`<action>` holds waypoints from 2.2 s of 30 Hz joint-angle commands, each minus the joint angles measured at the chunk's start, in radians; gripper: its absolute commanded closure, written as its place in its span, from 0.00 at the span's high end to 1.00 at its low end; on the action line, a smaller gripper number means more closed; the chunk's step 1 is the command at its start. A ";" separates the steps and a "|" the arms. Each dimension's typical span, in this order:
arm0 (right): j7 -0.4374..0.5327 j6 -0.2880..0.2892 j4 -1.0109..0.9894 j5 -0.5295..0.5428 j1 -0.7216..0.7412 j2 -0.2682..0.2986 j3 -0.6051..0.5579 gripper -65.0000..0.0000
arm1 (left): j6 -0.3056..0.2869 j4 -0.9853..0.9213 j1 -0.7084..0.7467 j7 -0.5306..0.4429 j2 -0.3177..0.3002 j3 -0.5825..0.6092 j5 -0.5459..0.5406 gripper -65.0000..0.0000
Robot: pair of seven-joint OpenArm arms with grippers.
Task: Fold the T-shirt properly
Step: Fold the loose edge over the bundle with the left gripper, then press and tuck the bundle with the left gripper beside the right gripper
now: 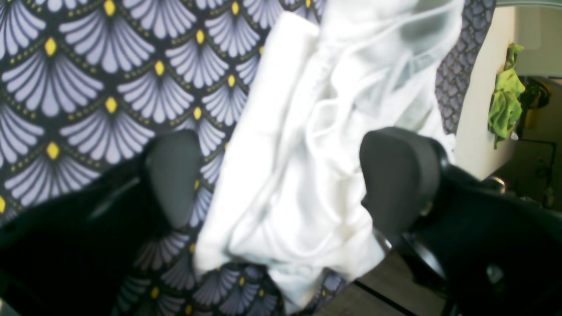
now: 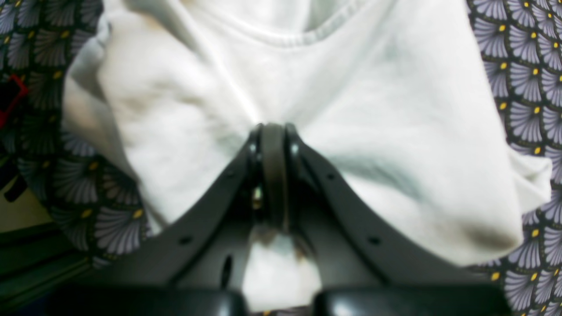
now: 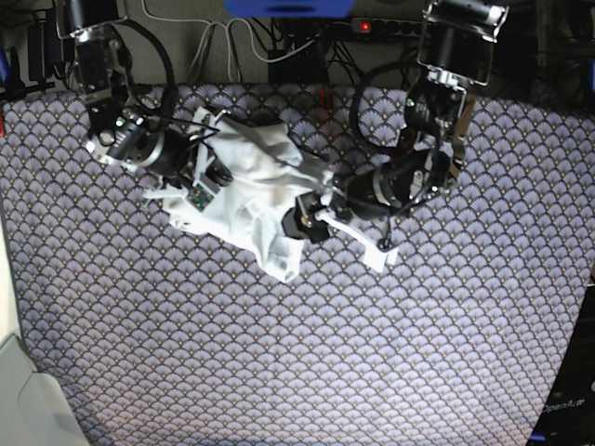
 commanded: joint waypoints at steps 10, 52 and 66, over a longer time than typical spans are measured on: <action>-0.004 0.003 0.007 -0.007 0.007 0.007 0.002 0.00 | -0.015 0.005 -0.037 -0.015 0.019 0.067 -0.083 0.90; -0.010 0.003 0.119 -0.007 -0.018 0.013 0.045 0.00 | -0.004 -0.156 -0.351 -0.009 0.045 0.503 0.195 0.01; -0.006 0.003 0.111 -0.007 -0.021 0.088 0.113 0.00 | -0.015 -0.177 -0.436 -0.011 0.068 0.526 0.456 0.01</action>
